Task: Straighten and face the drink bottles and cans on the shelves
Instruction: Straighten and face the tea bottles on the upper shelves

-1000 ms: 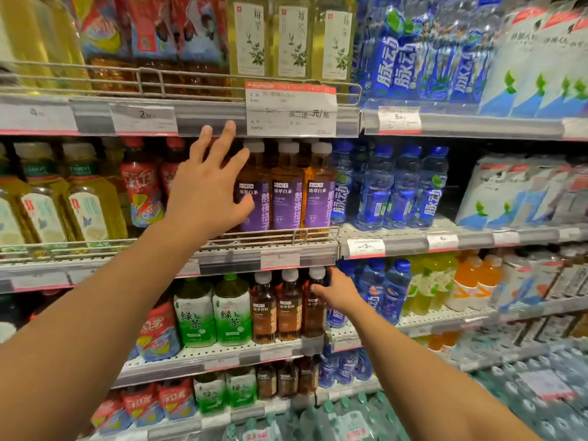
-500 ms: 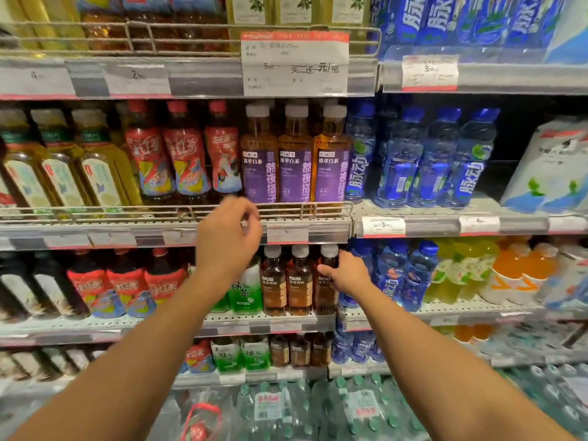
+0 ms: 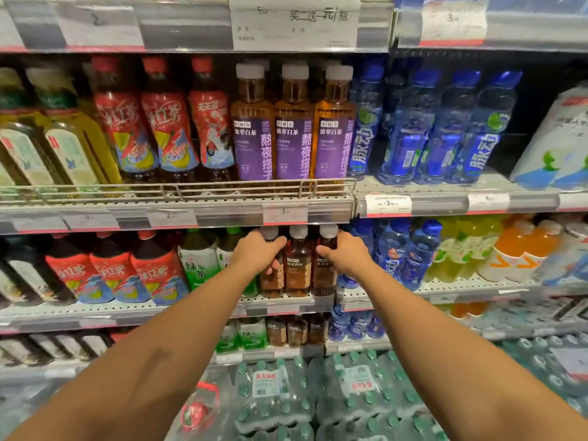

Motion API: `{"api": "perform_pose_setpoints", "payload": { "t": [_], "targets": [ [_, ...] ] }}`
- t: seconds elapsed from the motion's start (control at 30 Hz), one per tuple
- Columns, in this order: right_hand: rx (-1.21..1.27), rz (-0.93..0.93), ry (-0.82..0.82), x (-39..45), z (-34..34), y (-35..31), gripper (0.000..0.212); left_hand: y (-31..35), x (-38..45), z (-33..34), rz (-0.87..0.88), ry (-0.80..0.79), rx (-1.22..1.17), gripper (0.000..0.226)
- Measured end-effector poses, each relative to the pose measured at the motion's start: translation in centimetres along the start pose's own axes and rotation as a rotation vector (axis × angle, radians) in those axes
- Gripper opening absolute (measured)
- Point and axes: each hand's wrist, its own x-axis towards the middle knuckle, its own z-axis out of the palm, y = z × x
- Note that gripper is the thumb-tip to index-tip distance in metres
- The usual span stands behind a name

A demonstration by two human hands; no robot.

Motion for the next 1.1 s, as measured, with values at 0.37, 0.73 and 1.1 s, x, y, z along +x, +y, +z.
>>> {"api": "perform_pose_setpoints", "payload": {
  "t": [0.37, 0.73, 1.1],
  "targets": [
    [0.039, -0.022, -0.068, 0.5, 0.3, 1.0, 0.067, -1.1, 0.9, 1.4, -0.026, 0.212, 0.177, 0.050],
    [0.017, -0.051, -0.034, -2.3, -1.1, -0.6, 0.060, -2.2, 1.9, 2.3, 0.005, 0.285, 0.171, 0.050],
    [0.181, -0.081, 0.110, -5.7, -1.7, -2.0, 0.051, -1.0, 1.8, 1.0, -0.082, 0.111, 0.183, 0.078]
  ]
}}
